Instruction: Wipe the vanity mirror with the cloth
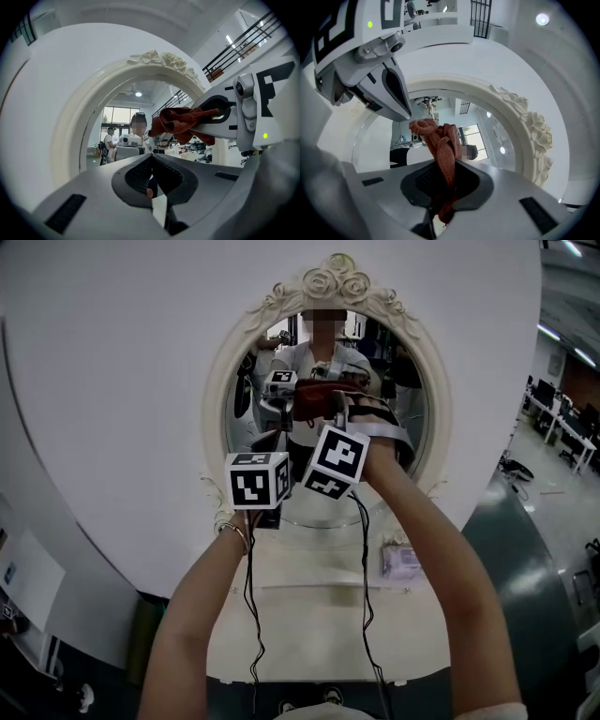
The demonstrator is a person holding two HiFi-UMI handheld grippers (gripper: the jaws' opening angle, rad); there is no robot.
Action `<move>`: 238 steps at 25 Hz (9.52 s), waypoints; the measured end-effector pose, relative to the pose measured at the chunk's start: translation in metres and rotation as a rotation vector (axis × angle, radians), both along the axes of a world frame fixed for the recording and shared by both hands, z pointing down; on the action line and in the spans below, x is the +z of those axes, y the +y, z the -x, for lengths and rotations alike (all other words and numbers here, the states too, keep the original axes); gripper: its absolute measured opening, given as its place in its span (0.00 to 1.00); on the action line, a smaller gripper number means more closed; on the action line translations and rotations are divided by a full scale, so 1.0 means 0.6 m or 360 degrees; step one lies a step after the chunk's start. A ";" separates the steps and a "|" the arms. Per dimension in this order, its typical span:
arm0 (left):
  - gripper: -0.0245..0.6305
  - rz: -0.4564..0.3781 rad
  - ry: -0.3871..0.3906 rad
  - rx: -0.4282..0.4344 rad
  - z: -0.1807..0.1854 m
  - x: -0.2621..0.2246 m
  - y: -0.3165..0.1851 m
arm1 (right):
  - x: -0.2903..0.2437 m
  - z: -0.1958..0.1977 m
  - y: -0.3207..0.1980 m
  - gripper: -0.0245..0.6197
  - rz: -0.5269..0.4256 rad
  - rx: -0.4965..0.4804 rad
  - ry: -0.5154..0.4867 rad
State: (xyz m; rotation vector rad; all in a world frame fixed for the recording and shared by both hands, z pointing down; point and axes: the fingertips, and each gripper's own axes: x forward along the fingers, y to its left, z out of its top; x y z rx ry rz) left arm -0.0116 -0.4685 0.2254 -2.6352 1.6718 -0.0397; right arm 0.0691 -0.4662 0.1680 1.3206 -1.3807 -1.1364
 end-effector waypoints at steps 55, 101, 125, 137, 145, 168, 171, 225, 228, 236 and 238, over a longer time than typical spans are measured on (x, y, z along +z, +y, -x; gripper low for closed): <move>0.05 0.0699 -0.0090 0.0030 0.023 0.510 0.042 | 0.609 0.032 0.002 0.13 0.0901 -0.0031 -0.0137; 0.05 -0.0169 -0.0062 0.0221 -0.165 -0.117 0.015 | -0.148 -0.149 0.043 0.13 -0.0309 0.0160 0.0115; 0.05 -0.0036 0.0007 0.0208 -0.181 -0.012 0.002 | -0.058 -0.213 0.013 0.13 -0.0257 0.0248 0.0212; 0.05 0.0126 0.0003 0.0205 -0.183 0.093 0.005 | 0.045 -0.228 0.015 0.13 -0.0128 0.0249 0.0115; 0.05 0.0234 -0.0023 0.0201 -0.179 0.161 0.012 | 0.118 -0.238 0.015 0.13 -0.0029 0.0262 0.0086; 0.05 0.0464 -0.0124 0.0179 -0.170 0.322 0.029 | 0.346 -0.226 0.021 0.13 0.0261 0.0215 -0.0073; 0.05 0.0496 -0.0132 0.0172 -0.165 0.342 0.033 | 0.376 -0.215 0.022 0.13 0.0309 0.0199 -0.0093; 0.05 0.0690 -0.0038 -0.0010 -0.003 0.449 0.066 | 0.548 -0.027 0.066 0.13 0.0616 -0.0056 -0.0322; 0.05 0.0654 -0.0043 0.0036 -0.008 0.432 0.074 | 0.519 -0.032 0.076 0.13 0.0564 -0.0044 -0.0336; 0.05 0.0399 -0.0037 0.0169 -0.010 0.356 0.119 | 0.433 -0.051 0.109 0.13 0.0473 -0.0008 -0.0669; 0.05 0.0350 -0.0038 0.0186 -0.005 0.345 0.134 | 0.412 -0.058 0.120 0.13 0.0451 -0.0003 -0.0837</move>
